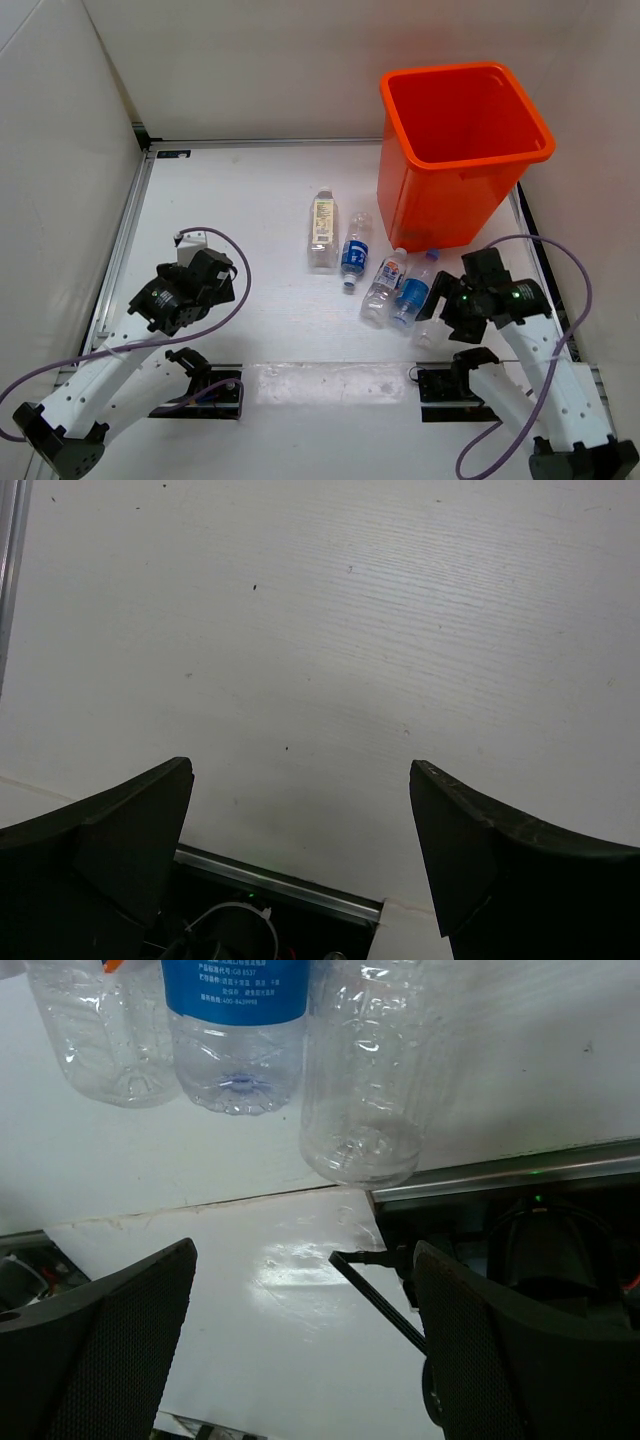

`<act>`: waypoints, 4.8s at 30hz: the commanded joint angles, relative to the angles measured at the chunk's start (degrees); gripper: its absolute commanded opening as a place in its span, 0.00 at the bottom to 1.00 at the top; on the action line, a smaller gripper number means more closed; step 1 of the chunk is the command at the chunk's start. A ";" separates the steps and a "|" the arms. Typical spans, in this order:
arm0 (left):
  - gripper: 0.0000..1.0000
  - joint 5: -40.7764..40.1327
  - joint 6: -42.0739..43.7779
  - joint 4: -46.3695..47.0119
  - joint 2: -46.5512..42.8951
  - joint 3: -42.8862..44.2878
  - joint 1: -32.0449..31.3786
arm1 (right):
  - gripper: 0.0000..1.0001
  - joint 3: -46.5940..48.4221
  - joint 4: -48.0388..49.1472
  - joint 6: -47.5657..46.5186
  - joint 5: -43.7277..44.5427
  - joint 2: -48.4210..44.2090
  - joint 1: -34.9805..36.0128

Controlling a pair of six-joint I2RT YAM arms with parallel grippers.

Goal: Put the plastic bottles in the bin

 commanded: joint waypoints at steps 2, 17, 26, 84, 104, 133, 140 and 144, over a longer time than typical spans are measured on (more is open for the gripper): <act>1.00 -1.17 -1.00 -0.18 -0.30 0.66 -0.25 | 0.90 -0.87 5.50 7.93 6.18 7.72 6.31; 1.00 -1.61 -1.79 -0.71 -1.27 0.04 -0.25 | 0.81 -3.94 10.33 8.73 1.02 17.51 -11.77; 1.00 -1.35 -1.35 -0.36 -1.88 -0.22 -0.42 | 0.75 -2.11 11.74 12.15 2.24 29.54 -8.10; 1.00 -4.86 -5.13 -2.73 2.59 0.83 -0.42 | 0.00 19.51 -5.83 5.83 13.49 38.46 19.05; 1.00 -1.97 2.43 2.10 2.24 2.42 -0.42 | 0.00 98.64 -9.45 -10.33 25.05 43.07 39.21; 1.00 -0.29 20.01 22.84 29.75 22.28 2.56 | 0.90 96.13 11.84 1.98 -12.70 58.46 -20.75; 1.00 1.99 18.52 20.83 39.57 32.29 5.20 | 0.90 103.00 0.94 -11.12 3.70 59.08 -20.31; 1.00 7.60 17.37 20.03 44.16 36.95 9.06 | 0.90 97.27 0.66 -0.62 -17.04 59.70 -31.70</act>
